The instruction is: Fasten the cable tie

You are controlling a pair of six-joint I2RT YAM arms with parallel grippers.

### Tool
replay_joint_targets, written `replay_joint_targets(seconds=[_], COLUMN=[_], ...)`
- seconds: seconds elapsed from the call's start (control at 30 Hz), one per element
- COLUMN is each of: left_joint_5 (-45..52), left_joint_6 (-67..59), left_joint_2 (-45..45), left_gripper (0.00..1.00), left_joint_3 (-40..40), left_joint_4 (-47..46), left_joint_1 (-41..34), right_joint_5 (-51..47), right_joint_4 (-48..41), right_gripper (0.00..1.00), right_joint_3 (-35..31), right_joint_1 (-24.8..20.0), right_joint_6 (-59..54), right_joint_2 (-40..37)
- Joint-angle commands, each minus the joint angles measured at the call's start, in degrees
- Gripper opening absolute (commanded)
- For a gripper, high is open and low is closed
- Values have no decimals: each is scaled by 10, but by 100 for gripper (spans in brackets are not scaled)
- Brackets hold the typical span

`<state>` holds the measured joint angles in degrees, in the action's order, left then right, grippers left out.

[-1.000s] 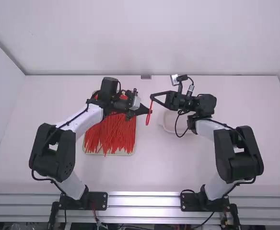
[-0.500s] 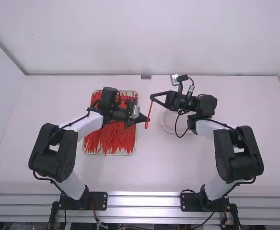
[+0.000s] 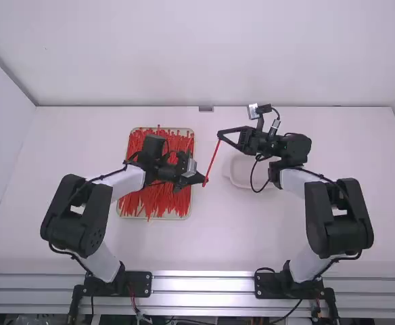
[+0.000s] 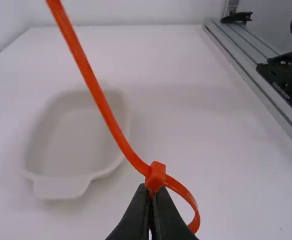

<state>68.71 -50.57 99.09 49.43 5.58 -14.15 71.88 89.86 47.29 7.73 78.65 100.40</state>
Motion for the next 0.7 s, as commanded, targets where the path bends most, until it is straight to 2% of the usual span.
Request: replay_joint_targets(seconds=[0.0, 0.03, 0.07, 0.13, 0.17, 0.2, 0.23, 0.27, 0.3, 0.33, 0.4, 0.5, 0.67], left_joint_5=[-24, -21, -16, -22, -21, -21, -21, -21, -21, -14, -6, -6, -6], left_joint_6=[6, 11, 33, 76, 80, 90, 92, 92, 93, 96, 128, 149, 188], left_joint_2=[9, 9, 8, 5, 5, 4, 3, 3, 3, 0, -3, -3, -10], left_gripper=[2, 2, 2, 2, 2, 2, 2, 2, 2, 2, 2, 2, 2], left_joint_3=[-22, -21, -17, -7, -6, -2, 3, 6, 7, 11, 19, 28, 48], left_joint_4=[-8, -5, 5, 23, 25, 30, 38, 42, 43, 47, 66, 85, 110], left_joint_1=[3, 3, 3, 3, 3, 3, 3, 3, 3, 3, 3, 3, 3], right_joint_5=[-54, -54, -51, -42, -40, -30, -10, 7, 11, 15, 7, 3, 31], right_joint_4=[12, 12, 13, 13, 12, 12, 12, 6, 2, -30, -93, -143, -155], right_gripper=[0, 0, 5, 23, 25, 36, 55, 79, 92, 99, 99, 99, 99], right_joint_3=[16, 16, 16, 16, 16, 15, 15, 14, 14, 10, 4, -2, -13], right_joint_1=[-17, -17, -16, -17, -18, -22, -30, -35, -36, -37, -35, -36, -31], right_joint_6=[-9, -9, -12, -22, -22, -30, -60, -88, -95, -116, -144, -172, -217], right_joint_2=[-7, -7, -7, -7, -7, -7, -7, -7, -7, -7, -7, -7, -7])
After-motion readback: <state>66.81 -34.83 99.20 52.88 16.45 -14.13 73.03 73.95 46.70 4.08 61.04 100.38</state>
